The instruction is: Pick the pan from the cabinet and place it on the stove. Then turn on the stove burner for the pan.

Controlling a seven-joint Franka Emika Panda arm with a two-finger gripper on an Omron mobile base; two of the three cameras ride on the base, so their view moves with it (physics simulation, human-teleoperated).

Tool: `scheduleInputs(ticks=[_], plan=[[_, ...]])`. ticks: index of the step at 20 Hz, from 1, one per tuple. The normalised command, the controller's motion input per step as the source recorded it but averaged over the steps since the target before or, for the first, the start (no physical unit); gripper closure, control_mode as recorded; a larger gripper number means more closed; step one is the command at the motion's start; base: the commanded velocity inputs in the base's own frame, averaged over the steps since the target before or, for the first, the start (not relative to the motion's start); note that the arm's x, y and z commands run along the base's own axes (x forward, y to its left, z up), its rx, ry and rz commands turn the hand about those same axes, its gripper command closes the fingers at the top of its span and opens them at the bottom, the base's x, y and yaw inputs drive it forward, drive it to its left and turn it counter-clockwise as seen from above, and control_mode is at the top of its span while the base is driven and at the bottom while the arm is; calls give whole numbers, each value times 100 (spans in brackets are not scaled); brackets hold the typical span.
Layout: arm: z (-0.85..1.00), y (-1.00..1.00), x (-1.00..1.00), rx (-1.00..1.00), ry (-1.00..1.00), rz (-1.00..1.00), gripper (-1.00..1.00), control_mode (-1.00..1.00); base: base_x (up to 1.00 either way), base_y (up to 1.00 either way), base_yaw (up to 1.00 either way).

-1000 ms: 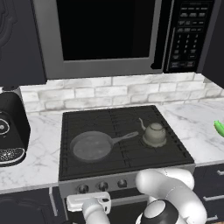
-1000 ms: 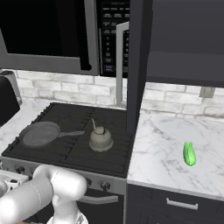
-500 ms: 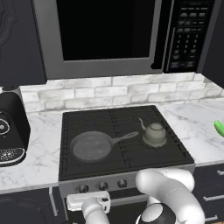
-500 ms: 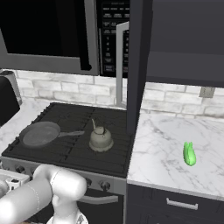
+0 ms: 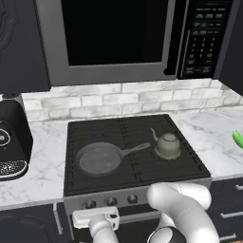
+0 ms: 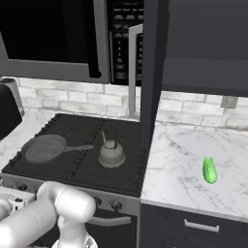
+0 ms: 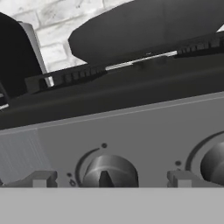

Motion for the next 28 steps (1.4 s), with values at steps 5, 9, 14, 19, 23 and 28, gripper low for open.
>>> scheduleInputs(ticks=[5,9,14,19,23,28], plan=[[-4,7,15,0,-3,0,100,-100,0,0,0],[-1,20,18,0,-3,0,100,-100,0,0,0],[-8,15,11,0,-1,0,100,-100,0,0,0],[-16,14,10,0,1,0,100,-100,0,0,0],[-11,6,4,-4,1,0,100,-100,0,0,0],[-29,2,-5,-19,1,0,100,-100,0,0,0]])
